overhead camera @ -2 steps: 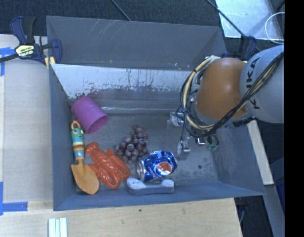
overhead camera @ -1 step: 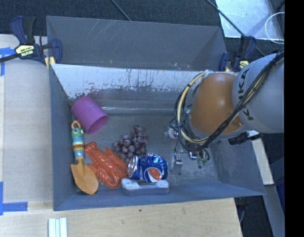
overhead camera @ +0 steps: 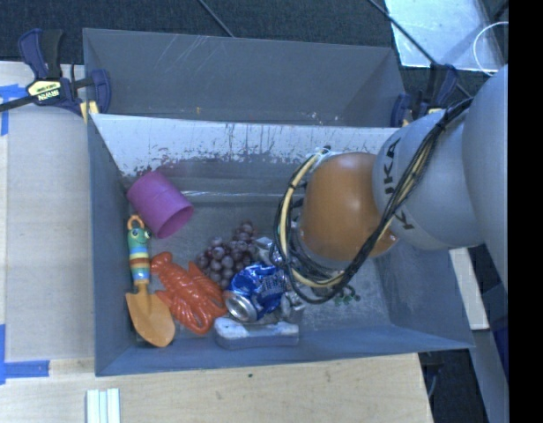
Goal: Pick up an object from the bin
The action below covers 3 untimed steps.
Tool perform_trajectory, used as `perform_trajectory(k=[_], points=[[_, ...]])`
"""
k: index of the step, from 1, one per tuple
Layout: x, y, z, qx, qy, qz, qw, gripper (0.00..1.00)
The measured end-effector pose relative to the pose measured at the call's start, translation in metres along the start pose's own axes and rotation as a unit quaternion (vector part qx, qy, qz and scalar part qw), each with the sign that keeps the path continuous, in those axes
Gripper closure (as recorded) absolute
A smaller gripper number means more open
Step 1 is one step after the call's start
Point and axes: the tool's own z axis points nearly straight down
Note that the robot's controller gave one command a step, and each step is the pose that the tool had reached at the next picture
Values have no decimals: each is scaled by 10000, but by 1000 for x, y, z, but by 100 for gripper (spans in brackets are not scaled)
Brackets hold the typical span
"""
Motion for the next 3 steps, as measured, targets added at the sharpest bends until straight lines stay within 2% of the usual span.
perform_trajectory(k=[1,3], points=[[-19,24,-1,-14,60,1661,9861,100],[-19,24,-7,-14,56,1651,9863,100]])
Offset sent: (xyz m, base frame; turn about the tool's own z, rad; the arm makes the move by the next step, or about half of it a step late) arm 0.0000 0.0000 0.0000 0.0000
